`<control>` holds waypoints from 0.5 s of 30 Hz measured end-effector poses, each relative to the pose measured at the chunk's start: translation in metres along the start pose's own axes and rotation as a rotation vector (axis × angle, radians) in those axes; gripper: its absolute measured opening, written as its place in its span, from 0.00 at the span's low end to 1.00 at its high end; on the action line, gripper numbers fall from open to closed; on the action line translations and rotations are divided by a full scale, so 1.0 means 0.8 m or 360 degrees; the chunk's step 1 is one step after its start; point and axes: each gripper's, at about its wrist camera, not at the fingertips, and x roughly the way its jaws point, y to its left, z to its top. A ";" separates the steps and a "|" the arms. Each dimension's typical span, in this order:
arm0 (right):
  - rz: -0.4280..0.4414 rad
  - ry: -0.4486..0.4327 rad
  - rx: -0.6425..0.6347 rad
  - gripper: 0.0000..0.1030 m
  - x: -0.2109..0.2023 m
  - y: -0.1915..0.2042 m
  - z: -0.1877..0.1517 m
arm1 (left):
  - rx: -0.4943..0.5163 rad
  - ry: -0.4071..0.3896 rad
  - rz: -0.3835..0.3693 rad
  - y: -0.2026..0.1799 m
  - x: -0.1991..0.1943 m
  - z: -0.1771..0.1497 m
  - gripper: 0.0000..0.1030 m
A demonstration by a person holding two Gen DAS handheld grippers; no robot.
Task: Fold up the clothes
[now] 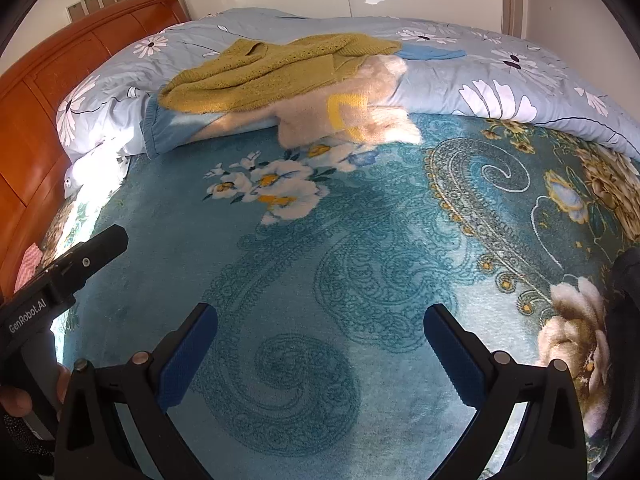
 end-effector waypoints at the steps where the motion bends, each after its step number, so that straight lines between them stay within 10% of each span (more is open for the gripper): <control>1: -0.0003 0.0006 -0.0003 1.00 0.003 -0.002 0.000 | 0.0004 0.0007 0.0004 0.000 0.004 0.003 1.00; 15: -0.0002 0.0104 0.0027 1.00 0.034 -0.039 0.003 | -0.0219 0.0122 -0.0053 0.032 0.098 0.081 1.00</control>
